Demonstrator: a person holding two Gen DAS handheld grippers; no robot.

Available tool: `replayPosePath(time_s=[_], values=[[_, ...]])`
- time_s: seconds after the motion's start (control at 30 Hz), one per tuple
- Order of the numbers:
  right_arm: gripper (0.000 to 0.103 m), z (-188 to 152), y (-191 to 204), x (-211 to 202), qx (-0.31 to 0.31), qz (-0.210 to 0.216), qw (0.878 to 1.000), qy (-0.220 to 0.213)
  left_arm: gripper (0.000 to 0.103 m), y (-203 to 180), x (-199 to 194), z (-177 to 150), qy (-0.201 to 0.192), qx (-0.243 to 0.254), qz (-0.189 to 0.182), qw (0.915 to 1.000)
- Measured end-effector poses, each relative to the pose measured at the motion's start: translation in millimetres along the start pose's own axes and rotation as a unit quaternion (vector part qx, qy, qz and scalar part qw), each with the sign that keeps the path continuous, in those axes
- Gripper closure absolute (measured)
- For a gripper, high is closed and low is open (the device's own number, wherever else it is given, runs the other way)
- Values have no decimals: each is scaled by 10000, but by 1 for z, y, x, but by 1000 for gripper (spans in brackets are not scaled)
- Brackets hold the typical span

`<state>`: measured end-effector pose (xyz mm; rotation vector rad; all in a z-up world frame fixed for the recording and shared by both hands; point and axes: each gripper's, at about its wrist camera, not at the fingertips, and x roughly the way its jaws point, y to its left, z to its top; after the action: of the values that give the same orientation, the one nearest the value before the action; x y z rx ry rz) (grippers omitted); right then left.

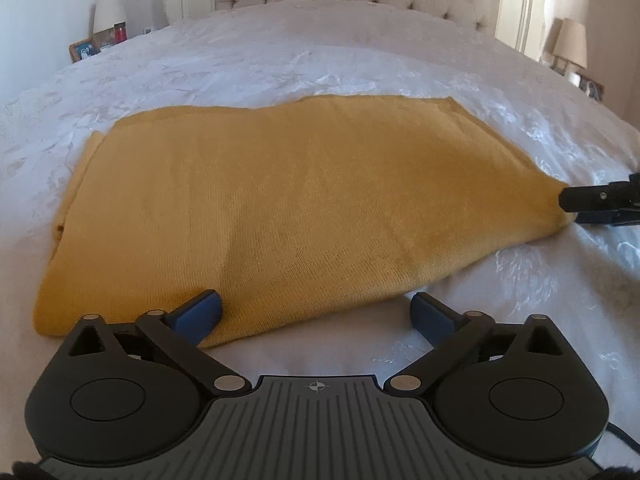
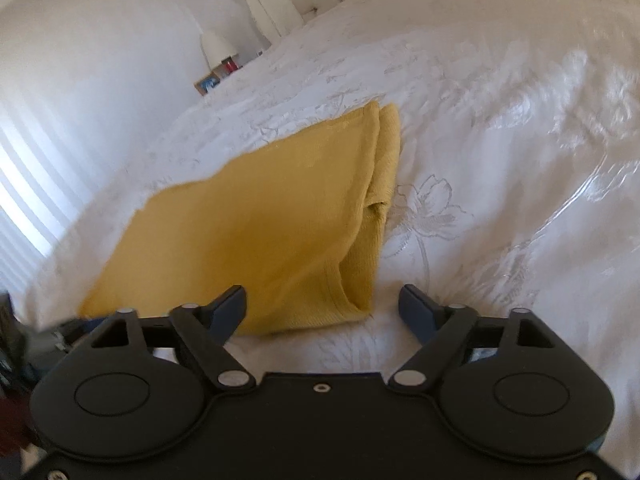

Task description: Fold small clothes

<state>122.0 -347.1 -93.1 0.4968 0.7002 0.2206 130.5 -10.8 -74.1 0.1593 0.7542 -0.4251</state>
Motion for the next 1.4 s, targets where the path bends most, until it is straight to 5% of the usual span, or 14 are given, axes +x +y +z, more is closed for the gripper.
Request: replayPosePath(time_s=[0.07, 0.13, 0.2, 0.53, 0.73, 1.07, 1.4], values=[[47, 2, -4, 3, 163, 99, 9998, 17, 1, -2, -1, -1, -33, 22, 24, 10000], [53, 2, -6, 7, 287, 138, 9995, 54, 1, -2, -1, -2, -57, 23, 19, 10000], [81, 2, -10, 10, 444, 209, 9988, 64, 1, -1, -1, -1, -60, 8, -9, 10000], [85, 2, 3, 5, -227, -400, 9986, 273, 1, -5, -29, 18, -241, -152, -281, 9992], [67, -2, 8, 2, -408, -515, 9977, 184, 1, -17, -1, 29, 17, -158, 119, 9998], [4, -6, 19, 9, -754, -474, 9956, 299, 0, -15, 14, 23, 295, -187, 255, 9991], [0, -12, 31, 19, -1064, -709, 9909, 418, 1, -17, 19, 37, 707, -132, 249, 9971]])
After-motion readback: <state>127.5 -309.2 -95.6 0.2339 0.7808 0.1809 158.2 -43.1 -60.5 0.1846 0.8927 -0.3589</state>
